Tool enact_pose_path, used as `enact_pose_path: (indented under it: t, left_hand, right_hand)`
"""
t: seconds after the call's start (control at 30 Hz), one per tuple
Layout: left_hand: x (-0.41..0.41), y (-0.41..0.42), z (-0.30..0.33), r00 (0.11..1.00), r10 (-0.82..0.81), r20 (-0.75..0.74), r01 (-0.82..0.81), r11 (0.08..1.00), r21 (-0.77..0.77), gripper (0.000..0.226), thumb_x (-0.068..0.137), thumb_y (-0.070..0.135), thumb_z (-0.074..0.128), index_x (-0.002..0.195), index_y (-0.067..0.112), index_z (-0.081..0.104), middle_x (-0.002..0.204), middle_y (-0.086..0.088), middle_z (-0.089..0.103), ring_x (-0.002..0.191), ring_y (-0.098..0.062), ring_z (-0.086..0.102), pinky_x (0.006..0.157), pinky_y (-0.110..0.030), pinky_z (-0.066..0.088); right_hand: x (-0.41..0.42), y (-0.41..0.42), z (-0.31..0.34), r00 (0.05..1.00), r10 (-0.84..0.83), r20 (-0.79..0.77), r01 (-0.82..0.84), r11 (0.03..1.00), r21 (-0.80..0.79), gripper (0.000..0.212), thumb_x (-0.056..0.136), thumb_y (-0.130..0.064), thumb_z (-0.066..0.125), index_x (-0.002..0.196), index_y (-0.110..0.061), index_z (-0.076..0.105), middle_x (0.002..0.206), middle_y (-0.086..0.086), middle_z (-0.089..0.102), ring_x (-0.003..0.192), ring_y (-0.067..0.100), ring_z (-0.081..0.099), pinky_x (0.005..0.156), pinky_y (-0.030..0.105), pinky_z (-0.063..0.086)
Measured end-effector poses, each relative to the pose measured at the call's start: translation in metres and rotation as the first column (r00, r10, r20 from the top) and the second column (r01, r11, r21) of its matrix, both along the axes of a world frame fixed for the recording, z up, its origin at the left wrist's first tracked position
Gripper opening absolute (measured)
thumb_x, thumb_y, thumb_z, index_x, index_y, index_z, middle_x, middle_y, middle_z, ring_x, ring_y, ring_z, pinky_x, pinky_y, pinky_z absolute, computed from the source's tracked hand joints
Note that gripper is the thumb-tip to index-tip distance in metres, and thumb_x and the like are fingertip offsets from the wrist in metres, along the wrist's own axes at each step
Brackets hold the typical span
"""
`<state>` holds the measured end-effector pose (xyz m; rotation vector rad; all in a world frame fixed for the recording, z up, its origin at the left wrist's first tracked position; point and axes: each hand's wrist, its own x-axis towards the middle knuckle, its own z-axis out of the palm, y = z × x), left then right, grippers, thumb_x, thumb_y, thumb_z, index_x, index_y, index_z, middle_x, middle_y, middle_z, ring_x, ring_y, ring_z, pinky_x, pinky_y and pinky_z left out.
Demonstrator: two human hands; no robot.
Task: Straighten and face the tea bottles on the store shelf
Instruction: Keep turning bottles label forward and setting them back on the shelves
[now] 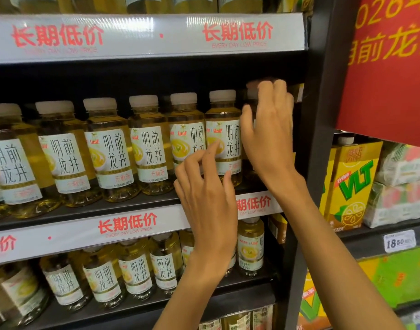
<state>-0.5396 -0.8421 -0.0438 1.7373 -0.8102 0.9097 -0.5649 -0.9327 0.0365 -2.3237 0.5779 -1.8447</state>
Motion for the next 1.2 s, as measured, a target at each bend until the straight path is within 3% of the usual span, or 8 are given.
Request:
enact_pose_path:
  t: [0.13,0.33,0.47,0.57,0.73,0.83,1.03,1.2]
  left_hand:
    - [0.001,0.006,-0.004,0.993,-0.119,-0.015,0.118,0.993,-0.022,0.04,0.088,0.005,0.063,0.126,0.013,0.057,0.118,-0.006,0.055,0.113,-0.018,0.045,0.097,-0.028,0.037]
    - [-0.008,0.014,-0.011,0.963,-0.268,-0.028,0.266,0.961,-0.071,0.035,0.089,0.001,0.06,0.123,0.011,0.057,0.118,-0.003,0.057,0.115,-0.016,0.049,0.1,-0.032,0.042]
    - [-0.013,0.017,-0.012,0.908,-0.403,-0.11,0.397,0.915,-0.076,0.042,0.089,0.004,0.062,0.128,0.015,0.053,0.122,0.006,0.052,0.119,-0.009,0.047,0.104,-0.027,0.04]
    - [-0.016,0.022,-0.013,0.864,-0.476,-0.166,0.476,0.878,-0.044,0.053,0.088,0.015,0.067,0.136,0.021,0.045,0.132,0.008,0.048,0.127,-0.004,0.043,0.107,-0.019,0.036]
    - [-0.026,0.036,-0.019,0.778,-0.581,-0.24,0.597,0.802,-0.007,0.072,0.078,0.058,0.058,0.14,0.031,0.034,0.14,0.015,0.043,0.129,0.001,0.041,0.105,-0.02,0.04]
    - [-0.031,0.048,-0.028,0.69,-0.63,-0.356,0.664,0.747,-0.033,0.08,0.075,0.052,0.068,0.142,0.032,0.03,0.131,0.013,0.054,0.118,-0.002,0.054,0.095,-0.029,0.051]
    - [-0.042,0.085,-0.06,0.488,-0.714,-0.502,0.737,0.645,-0.2,0.064,0.069,0.042,0.076,0.127,0.034,0.049,0.11,0.017,0.067,0.1,-0.003,0.066,0.08,-0.019,0.055]
    - [-0.044,0.114,-0.072,0.226,-0.775,-0.59,0.812,0.484,-0.326,0.043,0.069,0.028,0.075,0.109,0.031,0.058,0.1,0.02,0.072,0.095,0.002,0.067,0.071,-0.01,0.052]
  right_hand:
    - [-0.008,0.012,-0.003,0.995,0.011,0.096,-0.004,0.997,-0.073,0.025,0.092,-0.01,0.051,0.117,-0.004,0.054,0.122,0.015,0.051,0.111,0.025,0.048,0.091,0.029,0.039]
    - [-0.018,0.025,-0.011,0.97,0.136,0.202,-0.118,0.988,-0.098,0.026,0.093,-0.005,0.053,0.118,0.002,0.055,0.125,0.022,0.048,0.115,0.026,0.05,0.093,0.043,0.046]
    - [-0.028,0.029,-0.017,0.945,0.215,0.245,-0.192,0.975,-0.115,0.023,0.093,-0.002,0.056,0.115,0.004,0.059,0.122,0.023,0.051,0.115,0.015,0.044,0.097,0.035,0.043]
    - [-0.043,0.035,-0.018,0.911,0.282,0.302,-0.249,0.958,-0.144,0.022,0.093,-0.001,0.058,0.113,0.005,0.06,0.119,0.023,0.05,0.115,0.016,0.045,0.096,0.023,0.04]
    - [-0.069,0.052,-0.025,0.843,0.454,0.289,-0.455,0.888,-0.071,0.02,0.093,-0.004,0.058,0.113,-0.002,0.059,0.116,0.012,0.053,0.111,0.016,0.053,0.093,0.029,0.045]
    - [-0.077,0.066,-0.034,0.748,0.579,0.325,-0.633,0.769,0.087,0.021,0.093,-0.005,0.058,0.114,-0.008,0.058,0.116,0.011,0.057,0.105,0.014,0.059,0.085,0.025,0.049]
    - [-0.082,0.076,-0.056,0.615,0.727,0.304,-0.786,0.537,0.305,0.028,0.088,-0.016,0.066,0.115,-0.011,0.061,0.109,0.001,0.067,0.101,0.013,0.066,0.078,0.023,0.054]
    - [-0.076,0.085,-0.067,0.272,0.862,0.427,-0.834,-0.01,0.551,0.027,0.09,-0.026,0.049,0.114,-0.014,0.058,0.098,0.003,0.073,0.095,0.021,0.07,0.075,0.029,0.057]
